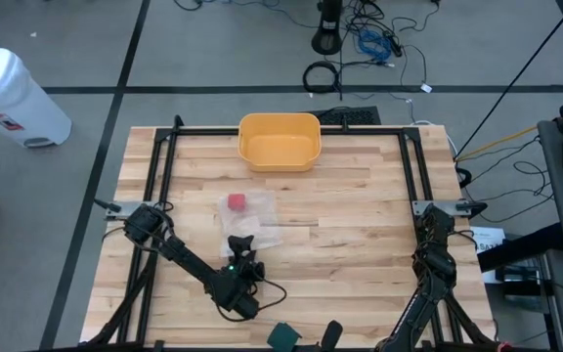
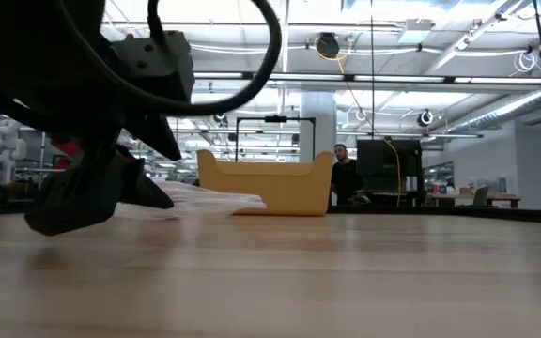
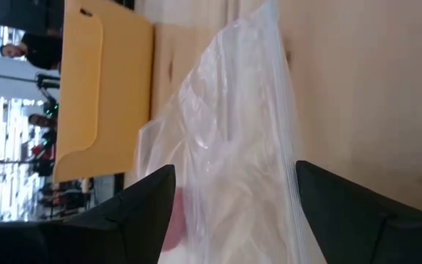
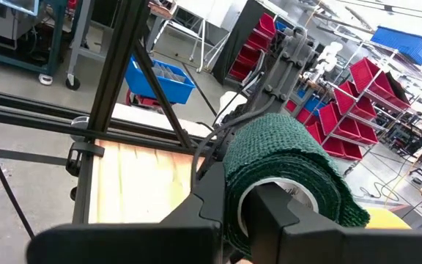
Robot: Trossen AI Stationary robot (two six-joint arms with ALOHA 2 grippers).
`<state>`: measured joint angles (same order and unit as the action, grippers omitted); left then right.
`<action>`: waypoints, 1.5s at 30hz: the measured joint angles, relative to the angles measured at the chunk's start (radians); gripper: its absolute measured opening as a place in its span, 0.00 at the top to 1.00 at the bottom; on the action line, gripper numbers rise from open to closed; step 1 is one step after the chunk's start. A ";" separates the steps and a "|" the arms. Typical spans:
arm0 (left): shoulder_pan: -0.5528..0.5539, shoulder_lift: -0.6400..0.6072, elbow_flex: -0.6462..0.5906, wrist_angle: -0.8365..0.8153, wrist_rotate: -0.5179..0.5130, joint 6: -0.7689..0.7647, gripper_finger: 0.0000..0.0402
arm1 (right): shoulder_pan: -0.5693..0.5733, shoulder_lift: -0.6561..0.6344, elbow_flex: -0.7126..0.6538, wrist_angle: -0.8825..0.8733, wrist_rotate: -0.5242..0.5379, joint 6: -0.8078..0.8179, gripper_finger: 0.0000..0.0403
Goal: Roll bandage
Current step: Put the rolled green bandage into the transparent zip bag
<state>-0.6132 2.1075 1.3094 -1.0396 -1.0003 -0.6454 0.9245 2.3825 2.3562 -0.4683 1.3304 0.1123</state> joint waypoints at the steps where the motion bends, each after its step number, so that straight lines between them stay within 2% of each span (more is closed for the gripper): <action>1: 0.006 0.000 0.000 -0.010 0.000 -0.004 0.29 | 0.000 0.000 0.000 0.000 0.000 0.000 0.94; 26: 0.185 -0.001 -0.006 -0.148 0.063 -0.003 0.30 | 0.000 0.000 0.000 0.000 0.000 -0.019 0.94; 35: 0.240 -0.001 -0.007 -0.160 0.049 0.004 0.47 | 0.001 0.000 0.000 0.000 0.000 -0.019 0.94; 42: 0.290 -0.001 -0.007 -0.187 0.032 0.022 0.51 | 0.012 0.000 0.000 0.000 0.000 -0.009 0.94; 45: 0.303 -0.001 -0.007 -0.188 0.032 0.031 0.58 | 0.017 0.000 0.000 0.000 0.000 -0.008 0.94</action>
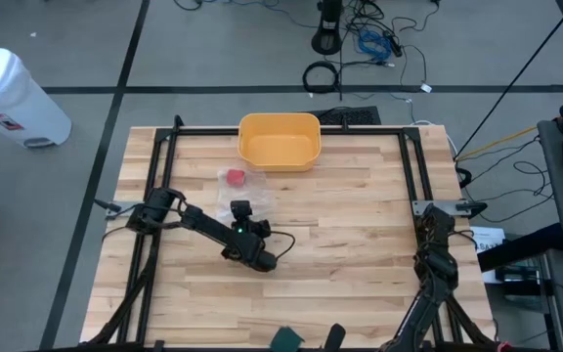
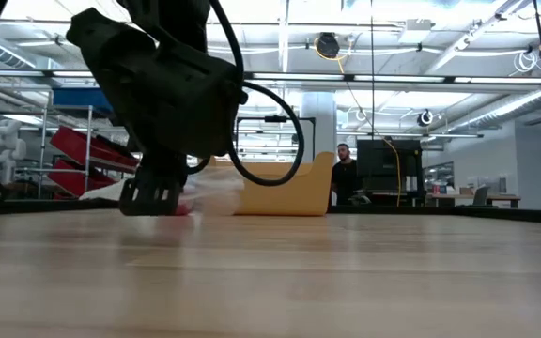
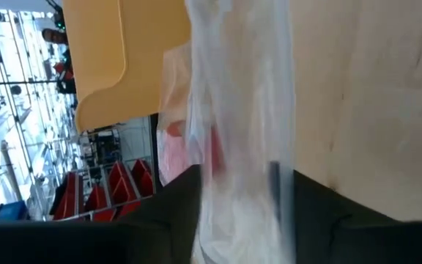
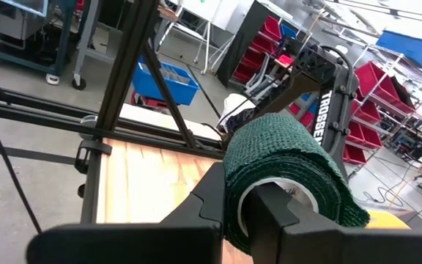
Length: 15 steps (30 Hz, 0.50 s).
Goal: Roll bandage
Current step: Put the rolled green bandage into the transparent zip bag
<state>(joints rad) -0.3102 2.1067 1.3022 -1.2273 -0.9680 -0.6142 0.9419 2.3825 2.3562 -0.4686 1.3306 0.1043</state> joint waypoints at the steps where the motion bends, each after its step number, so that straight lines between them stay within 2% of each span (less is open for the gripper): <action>1: 0.001 0.000 0.000 -0.002 0.000 0.002 0.62 | 0.002 0.000 0.000 0.000 0.000 0.000 0.94; 7: -0.011 0.000 0.000 -0.047 0.022 0.001 0.94 | 0.001 0.000 0.000 0.000 0.000 -0.009 0.94; 8: -0.017 -0.002 0.000 -0.056 0.030 -0.001 0.97 | 0.001 0.000 0.000 0.000 0.001 -0.014 0.94; 15: -0.081 -0.048 0.040 -0.125 0.097 -0.051 0.99 | 0.001 0.000 0.000 0.000 0.000 0.001 0.94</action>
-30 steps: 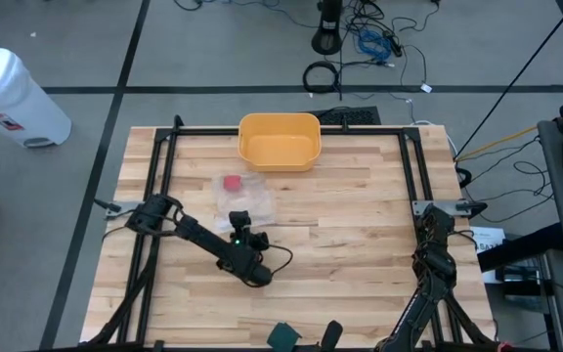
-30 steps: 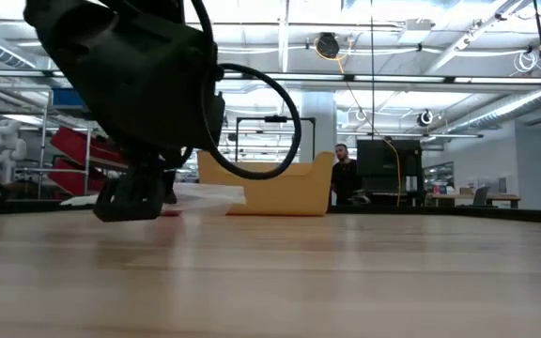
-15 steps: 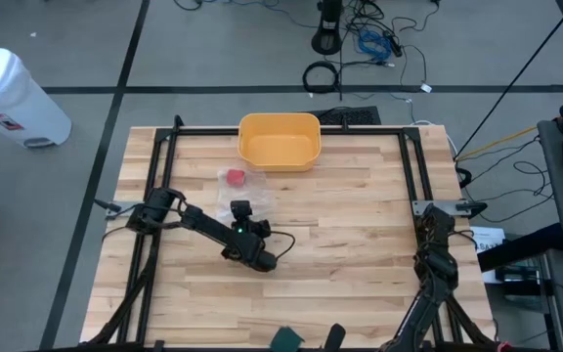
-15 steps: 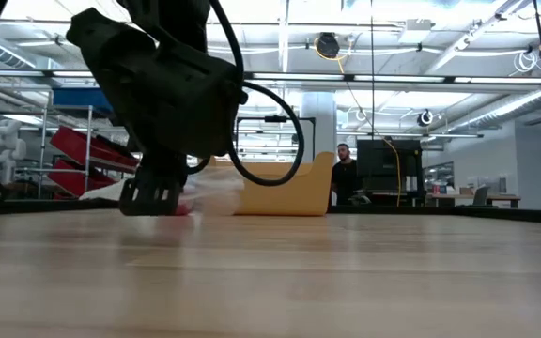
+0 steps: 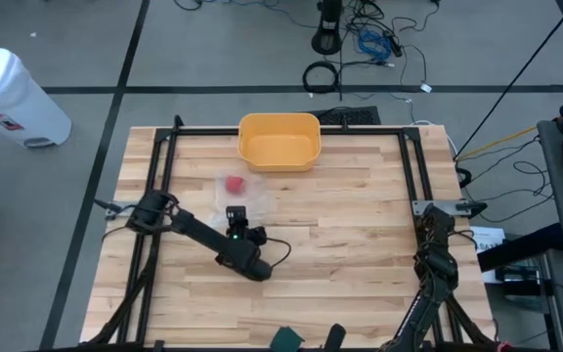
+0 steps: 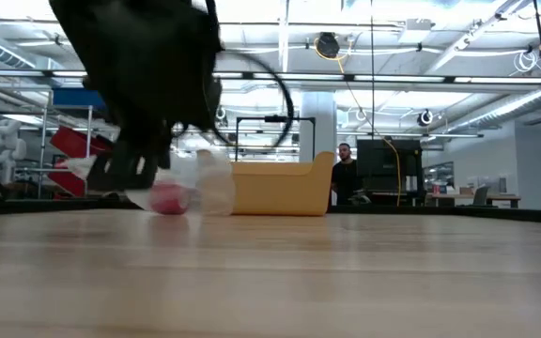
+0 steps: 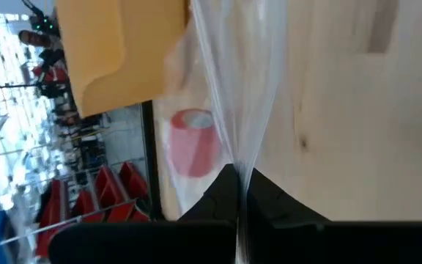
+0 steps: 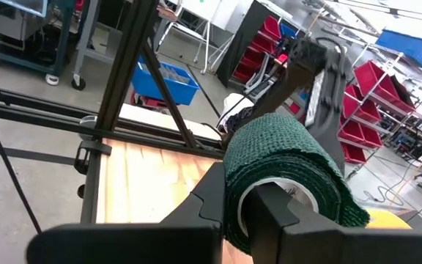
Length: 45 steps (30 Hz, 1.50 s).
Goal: Roll bandage
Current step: Put the rolled green bandage into the transparent zip bag
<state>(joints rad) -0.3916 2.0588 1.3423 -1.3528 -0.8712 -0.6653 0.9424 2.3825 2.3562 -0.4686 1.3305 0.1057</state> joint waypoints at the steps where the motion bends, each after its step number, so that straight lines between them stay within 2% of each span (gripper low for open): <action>1: -0.013 -0.015 0.007 -0.012 0.004 -0.010 0.99 | 0.002 0.000 0.000 0.000 0.000 0.006 0.94; 10: -0.135 -0.240 0.078 0.004 0.059 -0.084 1.00 | 0.037 0.000 0.000 -0.001 0.000 0.035 0.94; 15: -0.199 -0.375 0.083 0.094 0.068 -0.088 1.00 | 0.041 0.000 0.000 -0.067 0.001 0.135 0.94; 20: -0.243 -0.454 0.083 0.221 0.069 -0.074 1.00 | 0.029 0.004 0.000 -0.156 0.009 0.236 0.94; 30: -0.269 -0.443 0.063 0.494 0.068 0.051 1.00 | -0.039 0.016 0.000 -0.172 0.032 0.242 0.94; 45: -0.326 -0.443 0.055 0.619 0.045 0.069 1.00 | -0.054 0.016 0.000 -0.175 0.028 0.265 0.94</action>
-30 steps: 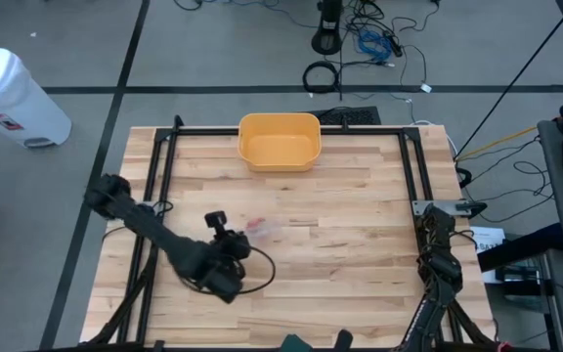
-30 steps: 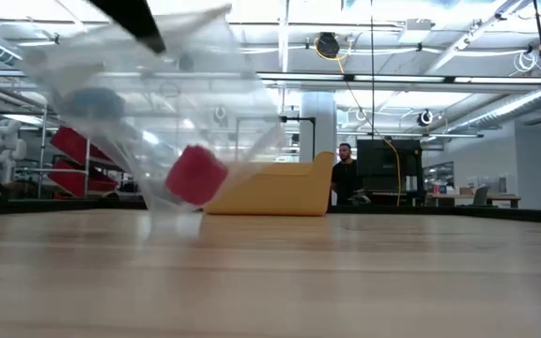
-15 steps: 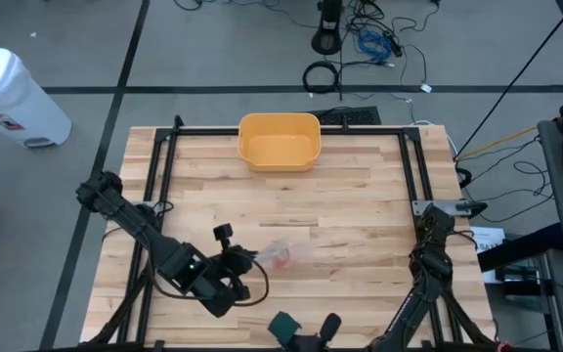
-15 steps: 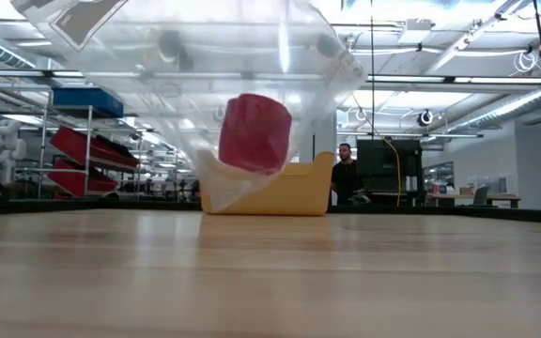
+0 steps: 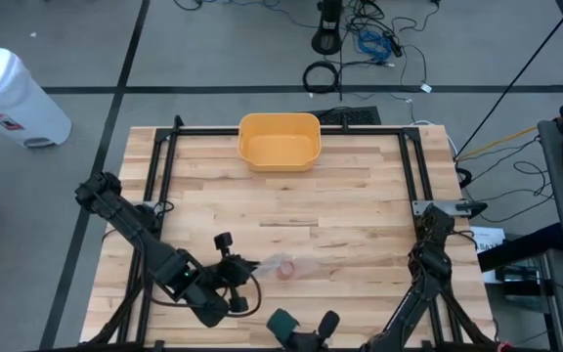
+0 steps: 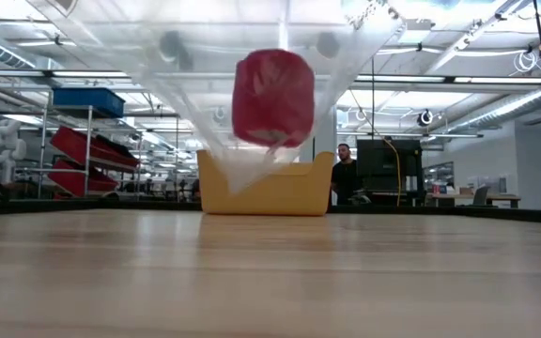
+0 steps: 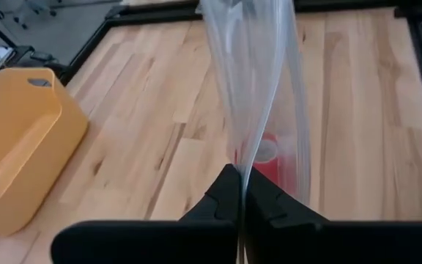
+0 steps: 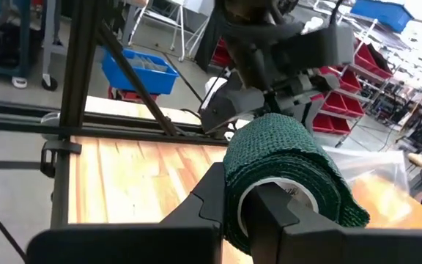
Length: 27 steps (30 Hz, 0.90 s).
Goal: Roll bandage
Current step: Put the rolled green bandage into the transparent zip bag
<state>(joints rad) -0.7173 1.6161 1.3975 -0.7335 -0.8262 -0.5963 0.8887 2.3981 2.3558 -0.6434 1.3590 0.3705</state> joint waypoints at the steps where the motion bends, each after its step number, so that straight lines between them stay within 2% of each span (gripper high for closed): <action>1: -0.006 0.000 0.000 0.009 -0.010 0.004 1.00 | -0.002 0.002 0.000 0.001 0.000 0.012 0.94; 10: -0.015 0.000 0.000 0.029 -0.149 -0.024 1.00 | -0.021 0.018 0.000 0.007 0.031 0.063 0.94; 18: -0.016 0.000 0.000 0.028 -0.167 -0.026 1.00 | -0.047 0.018 0.000 0.062 0.208 0.002 0.94; 27: -0.016 0.000 0.000 0.029 -0.167 -0.027 1.00 | -0.105 0.018 0.000 0.066 0.209 -0.050 0.94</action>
<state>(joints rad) -0.7338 1.6161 1.3975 -0.7044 -0.9936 -0.6231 0.7841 2.4161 2.3558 -0.5769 1.5677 0.3202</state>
